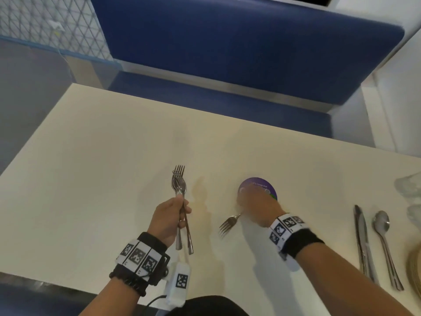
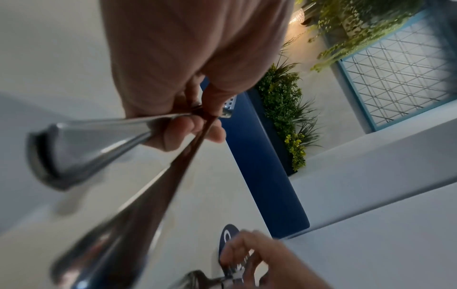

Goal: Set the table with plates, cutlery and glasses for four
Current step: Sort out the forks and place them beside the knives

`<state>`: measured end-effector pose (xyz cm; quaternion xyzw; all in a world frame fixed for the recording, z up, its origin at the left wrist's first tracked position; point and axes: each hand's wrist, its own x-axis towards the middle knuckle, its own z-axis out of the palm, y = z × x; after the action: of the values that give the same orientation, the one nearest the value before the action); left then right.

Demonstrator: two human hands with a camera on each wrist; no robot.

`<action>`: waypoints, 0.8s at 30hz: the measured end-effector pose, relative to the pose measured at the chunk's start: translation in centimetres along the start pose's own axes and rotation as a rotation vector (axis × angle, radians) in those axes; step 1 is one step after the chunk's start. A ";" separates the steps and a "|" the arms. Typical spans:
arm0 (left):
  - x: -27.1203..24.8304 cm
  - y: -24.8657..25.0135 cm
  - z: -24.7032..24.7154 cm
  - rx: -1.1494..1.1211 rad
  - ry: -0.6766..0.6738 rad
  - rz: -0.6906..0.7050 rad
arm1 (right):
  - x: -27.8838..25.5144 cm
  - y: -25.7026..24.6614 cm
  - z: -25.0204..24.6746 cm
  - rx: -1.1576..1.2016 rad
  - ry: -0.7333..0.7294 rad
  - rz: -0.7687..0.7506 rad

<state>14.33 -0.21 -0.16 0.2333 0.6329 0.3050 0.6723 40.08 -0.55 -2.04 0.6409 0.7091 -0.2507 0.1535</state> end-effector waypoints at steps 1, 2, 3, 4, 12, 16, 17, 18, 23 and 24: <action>0.0 0.2 -0.2 0.006 0.011 0.010 | 0.1 0.6 0.3 -0.025 -0.030 -0.040; 0.0 0.3 -0.4 0.016 0.018 0.015 | 0.0 1.0 0.4 -0.060 -0.054 -0.076; 0.0 0.4 -0.5 0.024 0.021 0.018 | -0.1 1.2 0.5 -0.113 -0.071 -0.108; 0.0 0.4 -0.6 0.027 0.017 0.023 | -0.3 1.3 0.6 -0.164 -0.077 -0.133; -0.2 0.0 -0.4 -0.039 -0.047 0.006 | -2.5 -0.2 -1.0 0.443 0.097 0.084; -0.5 -0.7 1.4 -0.028 -0.084 -0.014 | -4.7 -5.6 -2.0 1.091 0.132 0.097; -0.7 -0.9 2.0 -0.038 -0.102 -0.019 | -4.8 -6.9 -2.0 1.211 0.106 0.106; -1.1 -1.0 2.7 -0.045 -0.124 -0.021 | -4.7 -7.9 -1.9 1.301 0.094 0.125; -2.5 -1.7 5.9 -0.129 -0.182 -0.070 | -4.1 -10.1 -1.6 1.498 0.176 0.306; -2.5 -2.0 6.3 -0.190 -0.185 -0.111 | -4.2 -10.1 -1.6 1.498 0.205 0.344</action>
<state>20.76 -2.94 0.81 0.1604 0.5482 0.3033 0.7627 30.87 -3.68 3.14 0.6949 0.2516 -0.5754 -0.3505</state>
